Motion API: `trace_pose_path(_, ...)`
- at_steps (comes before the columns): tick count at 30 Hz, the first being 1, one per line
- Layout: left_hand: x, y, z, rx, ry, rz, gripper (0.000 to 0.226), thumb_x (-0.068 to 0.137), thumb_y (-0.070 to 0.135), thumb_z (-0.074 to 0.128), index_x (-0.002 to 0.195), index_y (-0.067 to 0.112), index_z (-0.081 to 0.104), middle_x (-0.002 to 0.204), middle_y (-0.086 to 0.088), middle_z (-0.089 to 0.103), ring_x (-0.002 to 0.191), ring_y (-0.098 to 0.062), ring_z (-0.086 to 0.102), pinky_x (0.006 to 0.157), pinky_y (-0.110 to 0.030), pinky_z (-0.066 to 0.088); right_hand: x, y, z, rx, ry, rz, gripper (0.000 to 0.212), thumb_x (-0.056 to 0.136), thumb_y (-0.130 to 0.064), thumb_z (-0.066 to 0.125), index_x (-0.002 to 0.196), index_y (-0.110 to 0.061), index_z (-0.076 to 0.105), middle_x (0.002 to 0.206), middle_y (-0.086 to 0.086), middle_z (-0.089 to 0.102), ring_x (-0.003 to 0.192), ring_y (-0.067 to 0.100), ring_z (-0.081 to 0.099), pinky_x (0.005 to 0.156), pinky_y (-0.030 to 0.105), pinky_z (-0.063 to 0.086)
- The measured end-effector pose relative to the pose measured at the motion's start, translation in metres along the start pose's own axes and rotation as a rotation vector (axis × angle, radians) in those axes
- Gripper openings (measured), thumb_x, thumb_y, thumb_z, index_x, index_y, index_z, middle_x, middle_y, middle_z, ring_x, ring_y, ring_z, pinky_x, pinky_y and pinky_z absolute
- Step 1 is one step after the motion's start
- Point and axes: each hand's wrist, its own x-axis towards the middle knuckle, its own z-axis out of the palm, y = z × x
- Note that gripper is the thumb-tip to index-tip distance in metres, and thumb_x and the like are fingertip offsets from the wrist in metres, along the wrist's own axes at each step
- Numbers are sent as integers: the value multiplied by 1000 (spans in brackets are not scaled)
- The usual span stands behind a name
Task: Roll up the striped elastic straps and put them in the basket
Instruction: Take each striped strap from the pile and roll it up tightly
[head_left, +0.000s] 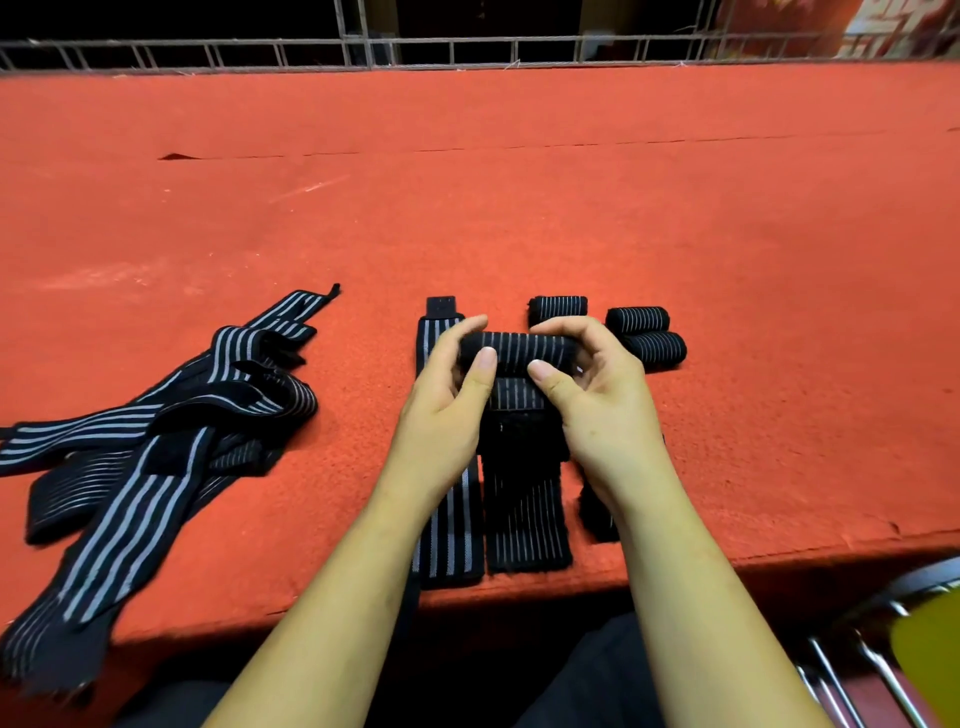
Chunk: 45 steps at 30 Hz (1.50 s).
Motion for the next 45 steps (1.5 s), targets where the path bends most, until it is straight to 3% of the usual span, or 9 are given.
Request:
trace_pose_path(7,3,14,6,17,34,-87,29,102,46,43,104,32,68,95,14,71,86,9,64,71,-10,47,0,1,1,-236,-9,-95,31,85,8,57,97,-21,60,97,-10,66,100,10,63,95,35,49)
trace_pose_path(10,2,14,6,-19,49,-26,20,104,29,48,106,25,67,100,10,69,92,4,62,81,-15,47,-2,-1,1,-206,-32,-78,28,85,5,58,101,-18,62,100,-8,66,99,8,62,94,35,50)
trace_pose_path(13,3,7,3,-49,63,3,22,100,36,51,119,32,62,124,1,65,119,-14,60,104,-38,46,-6,-6,3,-129,-71,13,26,95,-6,59,118,-18,62,104,-10,65,88,-7,61,77,13,48)
trace_pose_path(18,0,6,5,45,-34,78,56,92,50,47,145,56,31,158,3,39,147,-16,33,121,-47,26,-4,-3,4,-330,-100,89,47,102,-43,43,147,-30,40,134,-17,48,120,-6,46,97,9,35)
trace_pose_path(23,4,8,0,-45,-109,66,58,93,41,52,143,58,29,161,5,32,148,-12,29,123,-45,22,-2,0,4,-118,-4,39,39,95,-30,57,134,-28,51,130,-2,60,116,11,61,102,39,51)
trace_pose_path(27,-1,14,0,-31,-70,24,46,101,34,49,145,44,40,155,12,41,142,-3,37,120,-34,29,-1,-5,3,-28,19,-34,30,92,6,58,115,-13,59,106,5,65,94,11,64,85,34,55)
trace_pose_path(33,-1,29,3,-37,34,-76,28,102,43,43,104,31,68,106,12,71,99,6,64,80,-9,46,-2,-6,5,-143,-46,-98,32,86,8,54,104,-18,58,112,2,66,110,16,62,104,46,46)
trace_pose_path(41,2,19,-4,-178,23,-1,40,91,34,53,130,42,53,142,-3,57,133,-18,52,116,-46,36,-2,-12,8,-188,-101,63,37,100,-44,49,134,-31,51,125,-11,61,115,0,57,102,27,44)
trace_pose_path(45,5,13,-8,-75,-34,95,59,93,21,51,142,52,43,144,-3,56,135,-23,50,116,-50,35,0,-5,7,-126,-88,-40,33,94,-29,56,126,-22,54,119,-2,65,111,10,61,102,35,47)
